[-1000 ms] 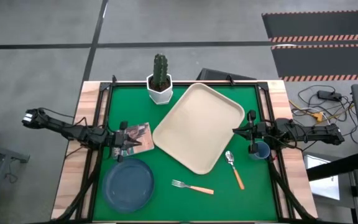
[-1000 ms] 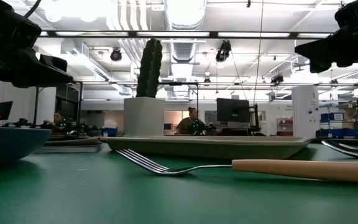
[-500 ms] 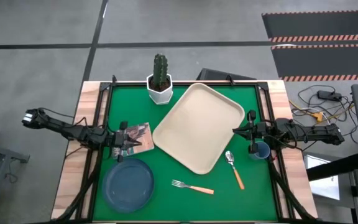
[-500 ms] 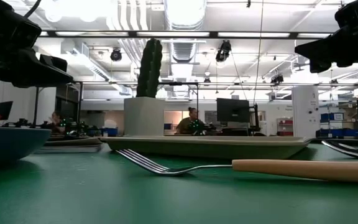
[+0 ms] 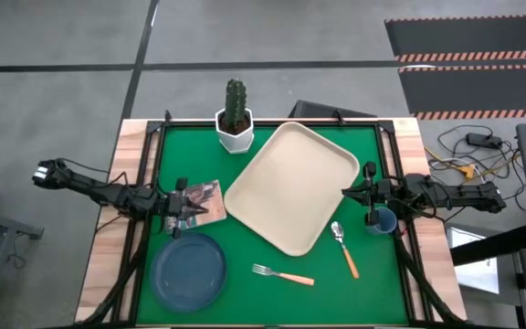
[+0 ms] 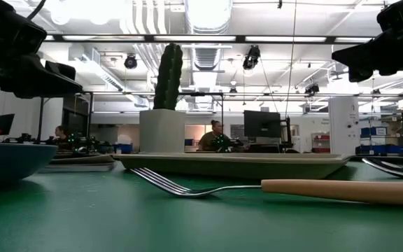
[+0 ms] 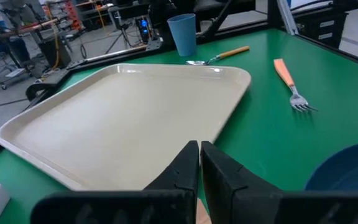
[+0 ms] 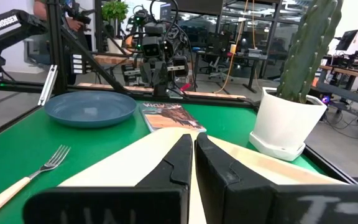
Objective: Pick and place plate/cup/fork/spoon on tray
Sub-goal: Put the blue cup in the white tray
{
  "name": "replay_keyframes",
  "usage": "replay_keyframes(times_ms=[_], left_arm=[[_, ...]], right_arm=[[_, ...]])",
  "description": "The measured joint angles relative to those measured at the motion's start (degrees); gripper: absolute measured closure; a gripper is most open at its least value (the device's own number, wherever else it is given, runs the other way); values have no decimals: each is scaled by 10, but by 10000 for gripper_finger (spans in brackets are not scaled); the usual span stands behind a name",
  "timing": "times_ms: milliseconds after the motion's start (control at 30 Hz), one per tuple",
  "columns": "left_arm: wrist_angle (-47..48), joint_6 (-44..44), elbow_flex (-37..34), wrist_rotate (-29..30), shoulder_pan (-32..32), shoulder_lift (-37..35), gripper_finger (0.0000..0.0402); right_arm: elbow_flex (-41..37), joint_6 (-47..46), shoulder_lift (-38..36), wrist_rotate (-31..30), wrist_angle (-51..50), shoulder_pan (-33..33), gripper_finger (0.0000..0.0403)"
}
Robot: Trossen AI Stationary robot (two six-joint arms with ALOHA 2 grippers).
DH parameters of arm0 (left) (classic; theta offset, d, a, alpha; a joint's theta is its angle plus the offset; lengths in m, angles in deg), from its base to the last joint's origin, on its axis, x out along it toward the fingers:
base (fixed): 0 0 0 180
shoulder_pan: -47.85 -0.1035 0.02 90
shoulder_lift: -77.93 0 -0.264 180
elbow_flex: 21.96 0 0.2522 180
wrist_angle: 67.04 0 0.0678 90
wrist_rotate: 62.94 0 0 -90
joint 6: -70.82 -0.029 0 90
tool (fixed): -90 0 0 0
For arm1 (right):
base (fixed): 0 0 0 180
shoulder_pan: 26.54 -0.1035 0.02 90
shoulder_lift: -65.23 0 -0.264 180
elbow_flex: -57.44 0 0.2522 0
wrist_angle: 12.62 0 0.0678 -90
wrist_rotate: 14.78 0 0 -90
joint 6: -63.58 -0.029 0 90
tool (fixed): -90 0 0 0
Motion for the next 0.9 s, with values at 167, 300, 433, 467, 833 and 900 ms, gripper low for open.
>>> replay_keyframes(times_ms=[167,300,433,467,833,900], left_arm=[[-9,0,0,8,0,0,402],[-78,1,0,8,0,3,402],[-178,1,0,8,0,3,402],[-205,1,0,8,0,2,402],[-392,1,0,5,0,3,402],[-415,1,0,4,0,2,402]], right_arm=[[0,-70,0,-1,0,0,394],[0,-87,0,-1,1,0,394],[0,-84,0,0,13,0,394],[0,-84,0,0,17,0,394],[0,-251,0,1,131,0,394],[0,-255,1,5,156,-3,394]])
